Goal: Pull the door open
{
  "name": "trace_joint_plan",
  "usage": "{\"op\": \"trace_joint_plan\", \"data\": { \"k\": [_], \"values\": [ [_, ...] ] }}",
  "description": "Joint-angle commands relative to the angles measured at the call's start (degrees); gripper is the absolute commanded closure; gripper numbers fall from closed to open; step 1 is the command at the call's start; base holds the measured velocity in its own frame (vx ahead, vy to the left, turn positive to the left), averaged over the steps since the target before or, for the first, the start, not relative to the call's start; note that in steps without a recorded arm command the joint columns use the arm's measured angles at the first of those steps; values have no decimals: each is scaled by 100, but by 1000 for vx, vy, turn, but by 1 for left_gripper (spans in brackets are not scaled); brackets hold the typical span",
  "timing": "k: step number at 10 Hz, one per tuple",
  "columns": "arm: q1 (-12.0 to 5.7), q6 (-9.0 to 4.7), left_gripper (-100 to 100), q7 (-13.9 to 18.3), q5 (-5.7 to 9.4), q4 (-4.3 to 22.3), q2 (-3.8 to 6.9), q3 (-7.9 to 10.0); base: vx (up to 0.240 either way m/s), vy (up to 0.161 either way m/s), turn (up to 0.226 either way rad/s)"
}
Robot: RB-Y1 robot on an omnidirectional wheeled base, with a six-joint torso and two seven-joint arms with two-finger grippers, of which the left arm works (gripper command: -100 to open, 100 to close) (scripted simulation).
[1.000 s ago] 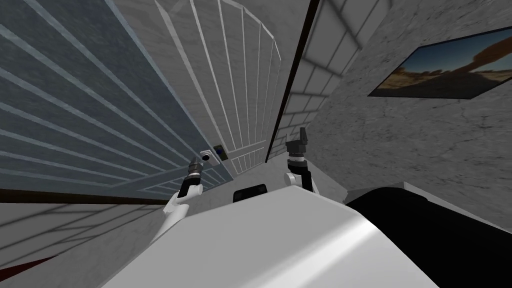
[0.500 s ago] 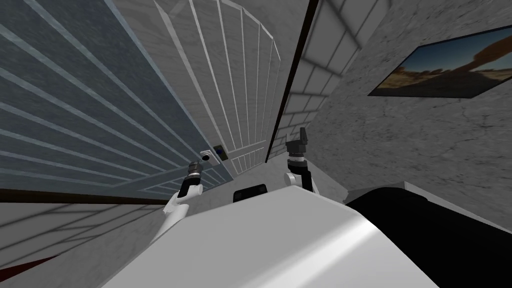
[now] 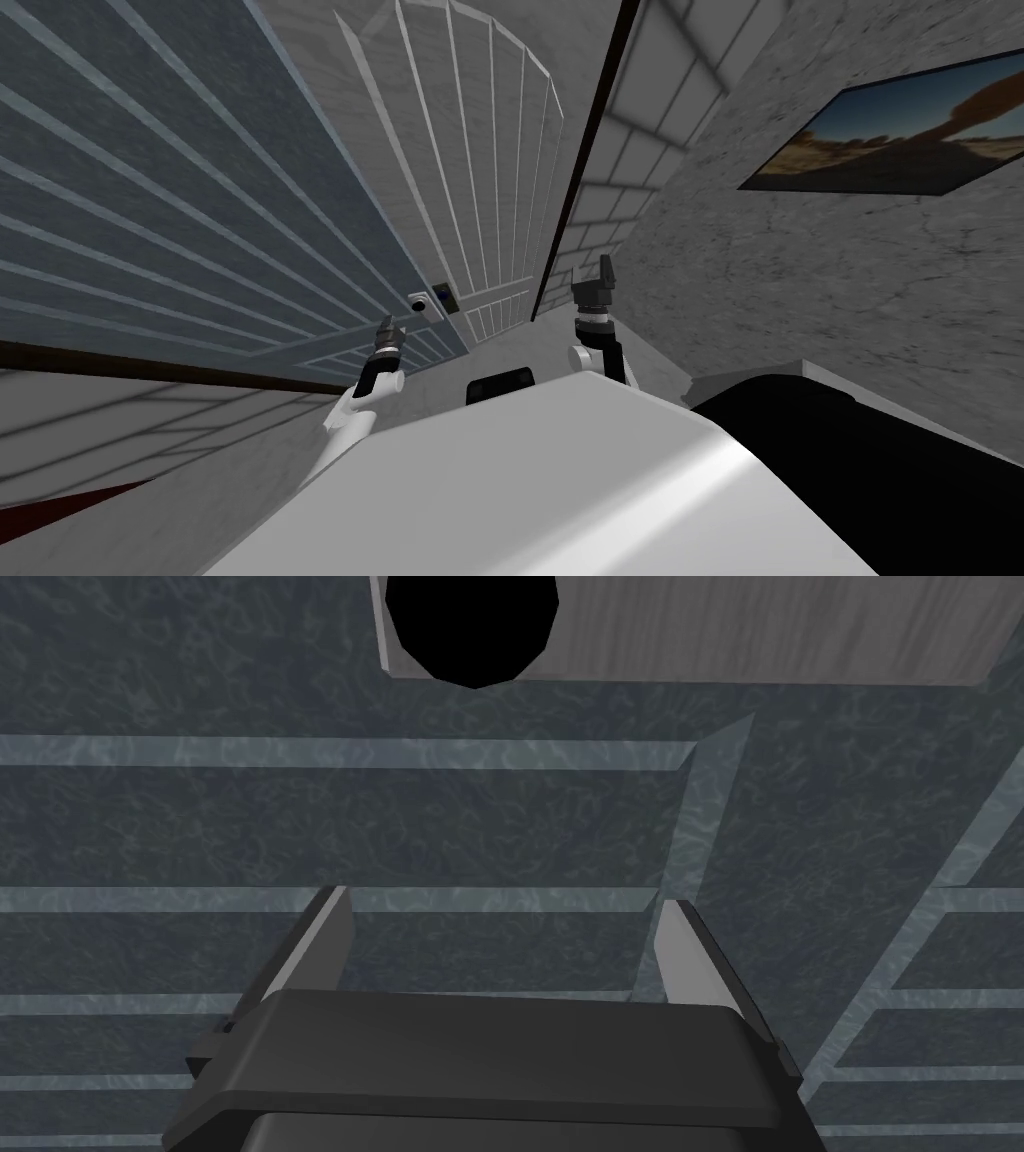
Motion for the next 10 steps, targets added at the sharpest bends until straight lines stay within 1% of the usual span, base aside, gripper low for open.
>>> {"op": "trace_joint_plan", "data": {
  "k": [1, 4, 5, 6, 7, 9, 10],
  "values": [
    [21, 9, -100, 27, 2, -57, -1, -43, -181, -47, -32],
    [21, 10, -100, 87, -6, -207, -45, -212, -165, -108, -55],
    [10, 16, -100, 62, -6, -174, -39, -168, -71, -60, -7],
    [110, 22, -100, 44, 16, -79, 28, -14, -5, 72, 181],
    [152, 17, -100, 29, 26, -26, 56, 64, 29, 158, 189],
    [184, -1, -100, -4, 36, 66, 79, 180, 82, 133, 67],
    [167, -8, -100, -12, 34, 77, 68, 185, 188, 75, -4]
  ]
}}
